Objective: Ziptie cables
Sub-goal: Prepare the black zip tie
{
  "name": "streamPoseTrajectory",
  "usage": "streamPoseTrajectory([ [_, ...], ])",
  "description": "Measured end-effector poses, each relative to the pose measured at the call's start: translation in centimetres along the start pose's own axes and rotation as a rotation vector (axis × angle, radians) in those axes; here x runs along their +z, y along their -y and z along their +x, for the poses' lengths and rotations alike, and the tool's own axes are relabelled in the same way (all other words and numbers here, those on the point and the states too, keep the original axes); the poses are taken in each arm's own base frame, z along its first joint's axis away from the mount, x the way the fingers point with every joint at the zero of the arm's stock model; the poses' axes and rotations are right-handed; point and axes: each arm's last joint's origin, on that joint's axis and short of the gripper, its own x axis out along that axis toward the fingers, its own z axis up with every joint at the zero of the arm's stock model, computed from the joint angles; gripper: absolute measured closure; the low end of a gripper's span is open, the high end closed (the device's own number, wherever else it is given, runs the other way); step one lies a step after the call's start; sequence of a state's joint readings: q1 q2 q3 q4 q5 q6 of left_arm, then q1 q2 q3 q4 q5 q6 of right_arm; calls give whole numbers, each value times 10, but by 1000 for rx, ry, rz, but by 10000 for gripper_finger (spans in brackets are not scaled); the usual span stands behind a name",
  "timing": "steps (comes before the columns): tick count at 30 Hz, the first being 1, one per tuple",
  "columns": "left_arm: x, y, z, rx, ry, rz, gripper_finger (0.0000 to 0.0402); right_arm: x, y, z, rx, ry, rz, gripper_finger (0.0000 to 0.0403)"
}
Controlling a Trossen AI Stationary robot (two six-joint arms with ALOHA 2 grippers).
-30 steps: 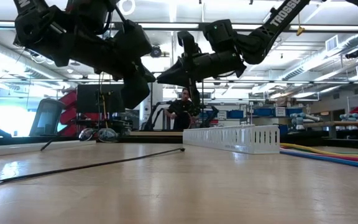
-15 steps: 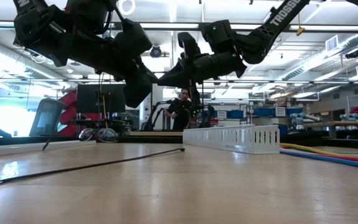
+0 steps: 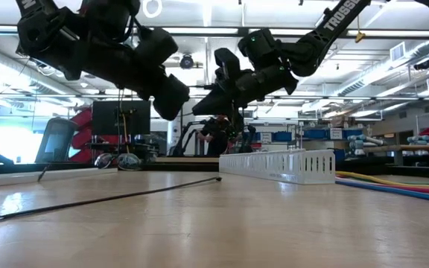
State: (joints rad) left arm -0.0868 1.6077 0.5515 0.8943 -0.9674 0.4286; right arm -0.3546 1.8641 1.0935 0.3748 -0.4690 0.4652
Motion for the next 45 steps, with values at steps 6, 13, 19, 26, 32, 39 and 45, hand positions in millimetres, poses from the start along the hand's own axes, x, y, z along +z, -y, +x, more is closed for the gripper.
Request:
streamPoseTrajectory([
  [6, -8, 4, 1, -129, -15, -93, 321, -9, 10, -3, -58, -99, -6, 403],
  [13, -44, -10, -10, -267, -39, -308, 321, -17, 18, -7, -118, -182, -37, 403],
  [19, -70, -31, -28, -637, 119, -595, 321, -13, 12, -13, -125, -190, -147, 403],
  [26, -80, -40, -28, -1042, 100, -743, 321, -11, -13, -18, -63, -215, -408, 403],
  [32, -80, -46, 3, -1006, 77, -779, 321, -20, -27, -15, -73, -269, -491, 403],
  [39, -91, -48, 42, -824, 13, -819, 321, -28, -24, -18, -73, -353, -467, 403],
  [45, -101, -41, 48, -793, -75, -928, 321, -29, -26, -18, -43, -370, -551, 403],
])
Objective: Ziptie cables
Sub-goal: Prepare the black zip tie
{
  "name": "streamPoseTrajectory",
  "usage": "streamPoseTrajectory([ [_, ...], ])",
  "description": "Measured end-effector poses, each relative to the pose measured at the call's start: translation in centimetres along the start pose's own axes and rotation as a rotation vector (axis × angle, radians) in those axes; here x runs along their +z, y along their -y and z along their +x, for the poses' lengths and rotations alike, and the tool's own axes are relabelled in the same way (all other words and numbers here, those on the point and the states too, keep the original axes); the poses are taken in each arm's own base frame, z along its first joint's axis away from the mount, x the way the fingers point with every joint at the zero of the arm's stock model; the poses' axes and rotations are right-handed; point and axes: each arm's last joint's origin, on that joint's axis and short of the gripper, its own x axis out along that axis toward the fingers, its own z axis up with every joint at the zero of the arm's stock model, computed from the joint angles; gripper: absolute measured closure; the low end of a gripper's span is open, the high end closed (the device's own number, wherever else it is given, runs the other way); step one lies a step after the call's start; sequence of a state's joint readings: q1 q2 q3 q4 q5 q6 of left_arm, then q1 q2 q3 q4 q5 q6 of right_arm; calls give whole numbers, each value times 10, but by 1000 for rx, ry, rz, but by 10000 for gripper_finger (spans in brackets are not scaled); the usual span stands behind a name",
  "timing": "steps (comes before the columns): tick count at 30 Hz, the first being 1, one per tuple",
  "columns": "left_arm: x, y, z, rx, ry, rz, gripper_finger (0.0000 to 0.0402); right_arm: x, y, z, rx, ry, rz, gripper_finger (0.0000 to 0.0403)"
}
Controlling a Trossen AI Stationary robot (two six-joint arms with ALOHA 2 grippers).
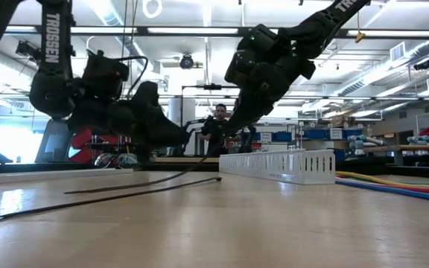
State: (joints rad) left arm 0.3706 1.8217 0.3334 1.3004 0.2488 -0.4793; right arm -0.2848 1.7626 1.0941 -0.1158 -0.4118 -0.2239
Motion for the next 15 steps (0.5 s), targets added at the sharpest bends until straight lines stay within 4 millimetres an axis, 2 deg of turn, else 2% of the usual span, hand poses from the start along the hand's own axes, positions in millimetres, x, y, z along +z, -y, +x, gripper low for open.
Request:
streamPoseTrajectory([
  [5, 11, 8, 6, -205, 37, 6, 321, 9, 1, -3, -13, -3, -109, 403],
  [15, 31, -2, 29, -255, -44, -75, 321, 42, 8, -20, -47, 6, -320, 403],
])
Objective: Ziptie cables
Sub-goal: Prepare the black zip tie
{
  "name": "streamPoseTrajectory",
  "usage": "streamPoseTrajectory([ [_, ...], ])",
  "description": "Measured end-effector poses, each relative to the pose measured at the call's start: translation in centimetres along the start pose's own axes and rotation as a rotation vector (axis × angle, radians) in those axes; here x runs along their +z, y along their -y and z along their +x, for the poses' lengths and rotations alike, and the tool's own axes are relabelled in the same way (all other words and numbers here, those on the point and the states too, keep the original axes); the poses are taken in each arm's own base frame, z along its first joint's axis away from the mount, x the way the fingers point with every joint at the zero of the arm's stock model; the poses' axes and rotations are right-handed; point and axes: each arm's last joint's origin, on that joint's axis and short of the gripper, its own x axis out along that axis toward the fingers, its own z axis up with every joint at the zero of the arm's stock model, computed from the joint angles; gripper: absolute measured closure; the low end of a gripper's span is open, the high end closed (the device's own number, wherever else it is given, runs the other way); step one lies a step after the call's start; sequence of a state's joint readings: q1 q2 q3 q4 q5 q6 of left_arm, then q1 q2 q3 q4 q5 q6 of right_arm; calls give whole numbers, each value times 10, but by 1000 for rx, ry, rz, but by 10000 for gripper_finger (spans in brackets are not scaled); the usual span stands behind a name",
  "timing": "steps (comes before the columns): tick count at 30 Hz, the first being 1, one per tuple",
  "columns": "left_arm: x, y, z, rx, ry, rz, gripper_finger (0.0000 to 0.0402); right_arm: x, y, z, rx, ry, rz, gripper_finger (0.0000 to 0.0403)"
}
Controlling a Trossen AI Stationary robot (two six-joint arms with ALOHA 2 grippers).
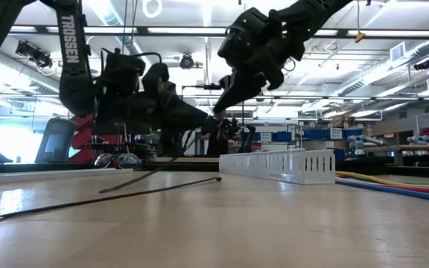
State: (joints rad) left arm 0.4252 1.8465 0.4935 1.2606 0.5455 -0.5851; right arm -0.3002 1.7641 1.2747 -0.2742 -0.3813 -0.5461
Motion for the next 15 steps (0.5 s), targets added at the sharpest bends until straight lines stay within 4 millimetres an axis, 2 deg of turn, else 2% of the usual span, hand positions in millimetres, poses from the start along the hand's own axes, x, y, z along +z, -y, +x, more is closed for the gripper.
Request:
streamPoseTrajectory([
  [7, 12, 1, 5, -85, 1, 29, 321, -2, 9, -5, -14, -12, -14, 403],
  [15, 16, 4, 10, -113, 1, 45, 321, -2, 8, -5, -8, -7, -16, 403],
])
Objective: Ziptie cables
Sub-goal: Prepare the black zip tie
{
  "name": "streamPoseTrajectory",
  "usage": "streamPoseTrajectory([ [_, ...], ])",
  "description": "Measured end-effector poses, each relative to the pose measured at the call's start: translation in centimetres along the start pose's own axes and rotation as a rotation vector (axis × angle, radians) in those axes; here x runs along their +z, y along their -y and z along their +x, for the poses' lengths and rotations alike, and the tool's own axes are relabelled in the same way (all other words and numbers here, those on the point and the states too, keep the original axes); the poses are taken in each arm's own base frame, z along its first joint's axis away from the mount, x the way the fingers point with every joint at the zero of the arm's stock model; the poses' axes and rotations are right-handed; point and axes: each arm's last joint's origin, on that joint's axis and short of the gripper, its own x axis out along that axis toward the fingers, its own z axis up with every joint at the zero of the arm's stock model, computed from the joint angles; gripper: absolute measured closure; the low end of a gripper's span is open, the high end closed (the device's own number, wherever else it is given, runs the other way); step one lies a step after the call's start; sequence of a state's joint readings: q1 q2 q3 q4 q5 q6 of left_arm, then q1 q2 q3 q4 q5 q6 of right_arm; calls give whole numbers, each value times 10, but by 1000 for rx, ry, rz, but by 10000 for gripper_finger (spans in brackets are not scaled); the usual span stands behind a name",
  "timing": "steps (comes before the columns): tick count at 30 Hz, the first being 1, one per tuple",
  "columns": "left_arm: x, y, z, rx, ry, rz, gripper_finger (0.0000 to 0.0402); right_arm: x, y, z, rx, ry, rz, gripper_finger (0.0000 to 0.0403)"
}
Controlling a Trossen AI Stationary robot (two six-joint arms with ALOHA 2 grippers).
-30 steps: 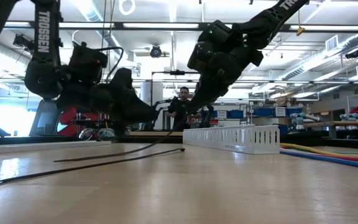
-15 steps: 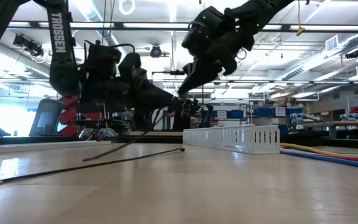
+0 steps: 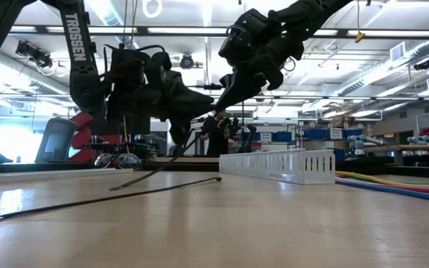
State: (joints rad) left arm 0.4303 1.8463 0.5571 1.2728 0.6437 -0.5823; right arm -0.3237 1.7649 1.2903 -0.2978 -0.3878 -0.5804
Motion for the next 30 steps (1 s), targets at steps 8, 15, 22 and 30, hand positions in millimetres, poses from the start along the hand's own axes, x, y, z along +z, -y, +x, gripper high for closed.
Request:
streamPoseTrajectory([
  [8, -3, -4, -1, 29, -28, -6, 321, 0, -2, 0, 21, -3, 26, 403],
  [15, -3, -3, -1, 5, -40, -6, 294, 0, -3, 0, 38, 4, 50, 403],
  [22, -5, -6, -2, 51, -48, -46, 232, 0, -3, 0, 40, 7, 49, 403],
  [30, -7, -7, -2, 71, -62, -17, 226, 6, -5, 2, 42, 46, 20, 403],
])
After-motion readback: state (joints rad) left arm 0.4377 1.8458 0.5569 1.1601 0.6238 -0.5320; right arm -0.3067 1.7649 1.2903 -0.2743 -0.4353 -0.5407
